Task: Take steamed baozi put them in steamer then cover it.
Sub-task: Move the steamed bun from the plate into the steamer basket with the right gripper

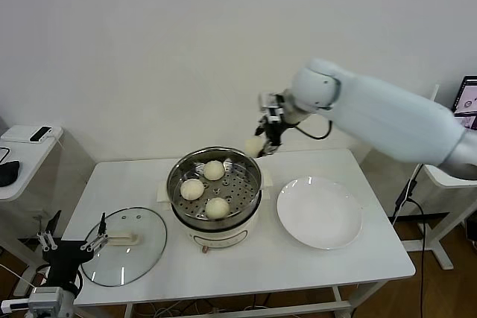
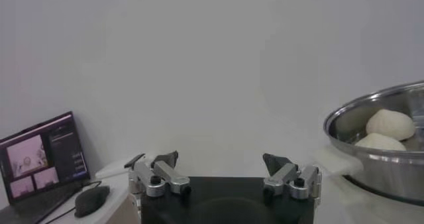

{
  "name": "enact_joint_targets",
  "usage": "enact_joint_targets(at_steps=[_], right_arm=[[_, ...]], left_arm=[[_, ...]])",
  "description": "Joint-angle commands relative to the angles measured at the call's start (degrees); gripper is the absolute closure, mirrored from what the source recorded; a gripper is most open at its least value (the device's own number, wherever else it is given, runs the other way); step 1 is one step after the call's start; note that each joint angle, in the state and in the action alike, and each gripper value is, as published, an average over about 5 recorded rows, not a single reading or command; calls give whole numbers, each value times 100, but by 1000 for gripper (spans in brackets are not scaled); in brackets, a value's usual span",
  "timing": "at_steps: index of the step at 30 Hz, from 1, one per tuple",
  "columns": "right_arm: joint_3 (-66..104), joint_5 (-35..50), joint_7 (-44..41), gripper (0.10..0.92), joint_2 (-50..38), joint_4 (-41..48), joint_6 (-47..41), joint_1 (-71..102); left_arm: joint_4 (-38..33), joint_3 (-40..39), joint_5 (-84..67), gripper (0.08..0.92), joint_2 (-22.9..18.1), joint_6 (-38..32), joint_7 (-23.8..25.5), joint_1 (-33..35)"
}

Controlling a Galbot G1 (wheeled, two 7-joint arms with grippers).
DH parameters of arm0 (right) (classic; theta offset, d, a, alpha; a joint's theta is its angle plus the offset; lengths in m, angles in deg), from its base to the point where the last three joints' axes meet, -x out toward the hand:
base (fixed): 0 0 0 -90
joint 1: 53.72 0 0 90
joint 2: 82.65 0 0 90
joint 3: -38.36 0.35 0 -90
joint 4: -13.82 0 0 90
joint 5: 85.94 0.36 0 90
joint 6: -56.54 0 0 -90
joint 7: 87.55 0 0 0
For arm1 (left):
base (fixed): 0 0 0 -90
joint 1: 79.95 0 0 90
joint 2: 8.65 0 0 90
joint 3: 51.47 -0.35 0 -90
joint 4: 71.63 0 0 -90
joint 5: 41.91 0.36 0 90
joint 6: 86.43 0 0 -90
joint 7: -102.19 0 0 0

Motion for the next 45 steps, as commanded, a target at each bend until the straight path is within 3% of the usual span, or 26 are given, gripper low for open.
enact_joint_targets(at_steps=[1,28,42,45], right_arm=[[-356,717,372,440,901,35,-547,91],[-341,-568,394,431,805,537,-595,1070],[-184,-628,455,431,861,705,-513,1159],[-167,-603,451,390,844,665,-532,1145]], left_arm=[[-12,14,1,177,-11,1,-1,-1],[5,38,-28,177,8,5,5,-57],[21,18,-20,177,3,3,7,-64],[37,20,-21,177,6,3,6,-72]])
